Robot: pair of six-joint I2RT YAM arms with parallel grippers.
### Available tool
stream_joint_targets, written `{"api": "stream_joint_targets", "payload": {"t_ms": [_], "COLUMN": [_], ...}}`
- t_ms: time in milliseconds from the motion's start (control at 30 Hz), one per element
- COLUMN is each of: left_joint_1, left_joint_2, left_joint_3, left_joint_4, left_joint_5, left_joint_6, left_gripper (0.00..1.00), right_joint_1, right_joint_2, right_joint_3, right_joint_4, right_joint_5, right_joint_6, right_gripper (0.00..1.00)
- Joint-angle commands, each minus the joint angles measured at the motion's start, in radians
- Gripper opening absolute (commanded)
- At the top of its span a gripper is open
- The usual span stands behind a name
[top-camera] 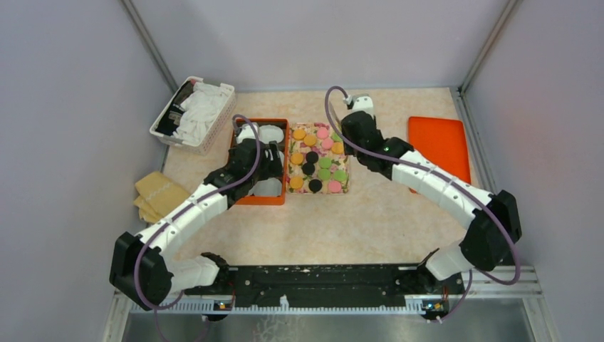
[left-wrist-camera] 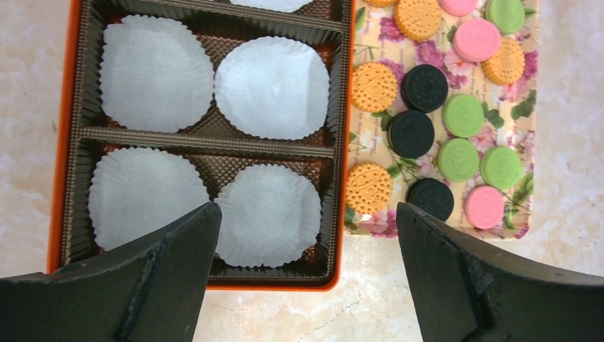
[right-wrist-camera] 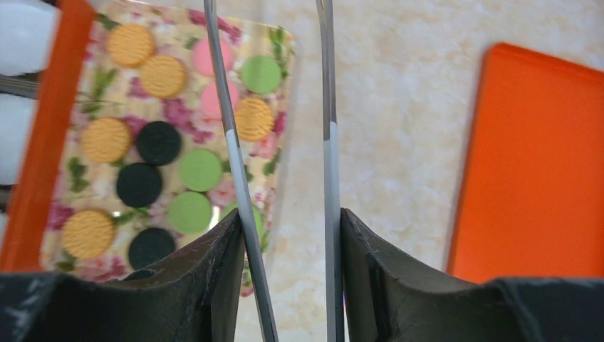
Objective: Pack the cookies
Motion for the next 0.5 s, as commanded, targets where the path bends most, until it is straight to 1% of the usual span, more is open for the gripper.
{"api": "stream_joint_targets", "payload": {"t_ms": [0,67,200,333,467], "left_joint_1": [0.003,0.003,0.003,0.003,0.003], "left_joint_2": [0.024,0.035,0.043,0.055,0.051], "left_joint_3": [0.013,0.017,0.009,0.016,0.013], "left_joint_4": [0.072,0.077,0.095,0.097,0.096], "left_joint_5": [0.068,0.077,0.083,0.088,0.082], "left_joint_6": [-0.009,-0.007,-0.004,-0.003,0.001], "left_gripper": [0.99,0.99,0.99,0.99,0.99], "right_joint_1": [-0.095,-0.146,-0.238,-0.264,-0.268], "right_joint_2": [0.026,0.038,0.102,0.17,0.189], "right_joint_3": [-0.062,-0.093,-0.129,-0.142,-0.191], "right_joint_4": [-0.031,0.002,0.099,0.124,0.135], "right_joint_5": [0.094,0.081,-0.017,-0.081,-0.148], "right_joint_6": [0.064,0.069,0.05,0.048,0.065], "right_gripper": [0.0,0.0,0.0,0.0,0.0]}}
